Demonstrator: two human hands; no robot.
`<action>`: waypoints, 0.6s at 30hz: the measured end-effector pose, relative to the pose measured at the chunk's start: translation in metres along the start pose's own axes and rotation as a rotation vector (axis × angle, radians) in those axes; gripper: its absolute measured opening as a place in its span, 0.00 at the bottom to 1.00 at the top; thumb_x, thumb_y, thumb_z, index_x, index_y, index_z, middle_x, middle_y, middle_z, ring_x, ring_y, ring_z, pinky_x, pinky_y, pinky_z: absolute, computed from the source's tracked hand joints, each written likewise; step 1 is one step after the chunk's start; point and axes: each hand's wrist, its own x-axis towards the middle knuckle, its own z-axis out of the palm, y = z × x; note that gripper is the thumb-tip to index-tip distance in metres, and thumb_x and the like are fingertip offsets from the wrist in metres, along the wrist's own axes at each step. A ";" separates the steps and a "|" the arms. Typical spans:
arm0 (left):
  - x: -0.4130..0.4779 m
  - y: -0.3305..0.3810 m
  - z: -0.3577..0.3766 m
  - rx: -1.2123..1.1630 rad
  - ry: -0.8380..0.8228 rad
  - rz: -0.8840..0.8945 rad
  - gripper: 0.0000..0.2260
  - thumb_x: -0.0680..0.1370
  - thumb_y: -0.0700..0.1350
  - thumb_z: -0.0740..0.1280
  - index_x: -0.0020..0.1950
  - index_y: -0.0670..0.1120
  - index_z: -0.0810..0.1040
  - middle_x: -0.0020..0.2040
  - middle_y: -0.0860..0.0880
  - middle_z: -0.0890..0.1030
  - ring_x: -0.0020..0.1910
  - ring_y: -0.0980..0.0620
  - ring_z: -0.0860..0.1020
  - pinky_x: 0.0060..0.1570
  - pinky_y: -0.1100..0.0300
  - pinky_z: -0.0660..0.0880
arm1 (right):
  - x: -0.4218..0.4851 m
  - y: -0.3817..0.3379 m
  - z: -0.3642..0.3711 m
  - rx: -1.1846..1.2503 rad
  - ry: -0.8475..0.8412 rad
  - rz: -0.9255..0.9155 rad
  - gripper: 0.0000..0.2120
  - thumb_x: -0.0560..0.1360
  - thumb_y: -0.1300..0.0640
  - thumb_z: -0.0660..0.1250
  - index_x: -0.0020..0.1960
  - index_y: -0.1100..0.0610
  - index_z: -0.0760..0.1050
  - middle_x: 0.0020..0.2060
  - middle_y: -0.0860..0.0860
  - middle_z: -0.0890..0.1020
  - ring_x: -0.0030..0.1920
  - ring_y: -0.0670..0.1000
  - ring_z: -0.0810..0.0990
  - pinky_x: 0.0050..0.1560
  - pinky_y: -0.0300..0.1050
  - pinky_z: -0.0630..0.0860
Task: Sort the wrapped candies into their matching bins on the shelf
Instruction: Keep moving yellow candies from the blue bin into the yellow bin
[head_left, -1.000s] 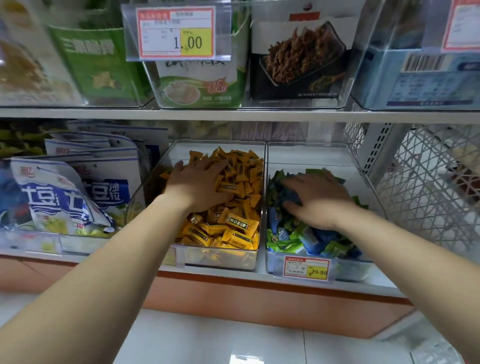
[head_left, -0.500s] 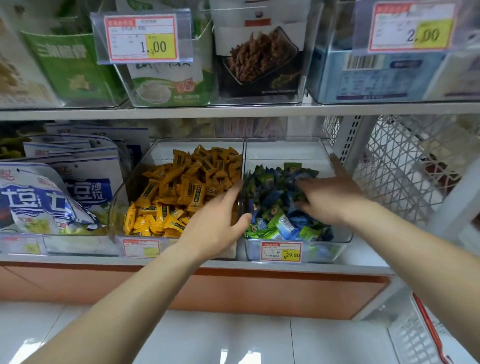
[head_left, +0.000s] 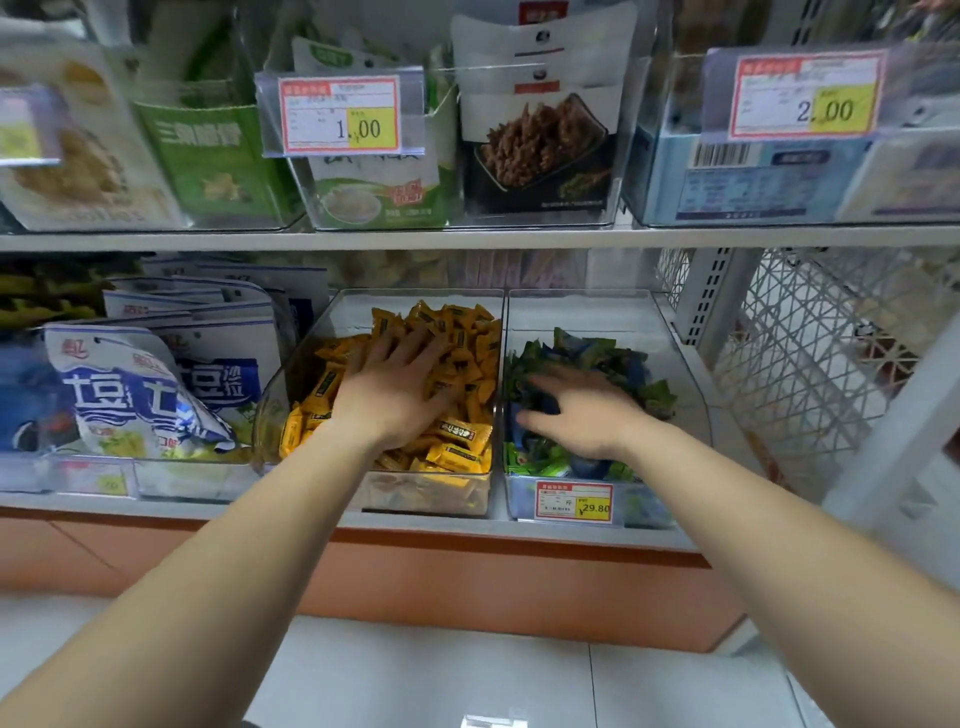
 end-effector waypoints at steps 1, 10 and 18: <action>0.005 -0.005 0.003 0.040 -0.050 -0.001 0.31 0.79 0.69 0.49 0.80 0.62 0.48 0.82 0.55 0.50 0.80 0.46 0.48 0.76 0.40 0.47 | 0.002 0.001 0.005 -0.043 -0.085 0.001 0.35 0.74 0.30 0.56 0.77 0.41 0.58 0.78 0.48 0.60 0.75 0.57 0.62 0.70 0.56 0.67; 0.024 -0.013 -0.001 0.005 -0.124 -0.060 0.33 0.77 0.69 0.56 0.79 0.62 0.52 0.81 0.54 0.52 0.80 0.45 0.51 0.75 0.36 0.49 | 0.014 0.013 0.004 -0.250 -0.073 0.129 0.31 0.76 0.29 0.53 0.76 0.39 0.58 0.77 0.47 0.62 0.73 0.60 0.64 0.73 0.62 0.58; -0.033 0.008 0.002 -0.020 0.014 0.029 0.33 0.76 0.68 0.56 0.79 0.57 0.57 0.81 0.51 0.56 0.79 0.45 0.53 0.74 0.42 0.56 | -0.017 0.018 0.005 -0.166 0.057 0.153 0.35 0.74 0.31 0.56 0.78 0.39 0.52 0.78 0.50 0.59 0.75 0.62 0.60 0.73 0.58 0.60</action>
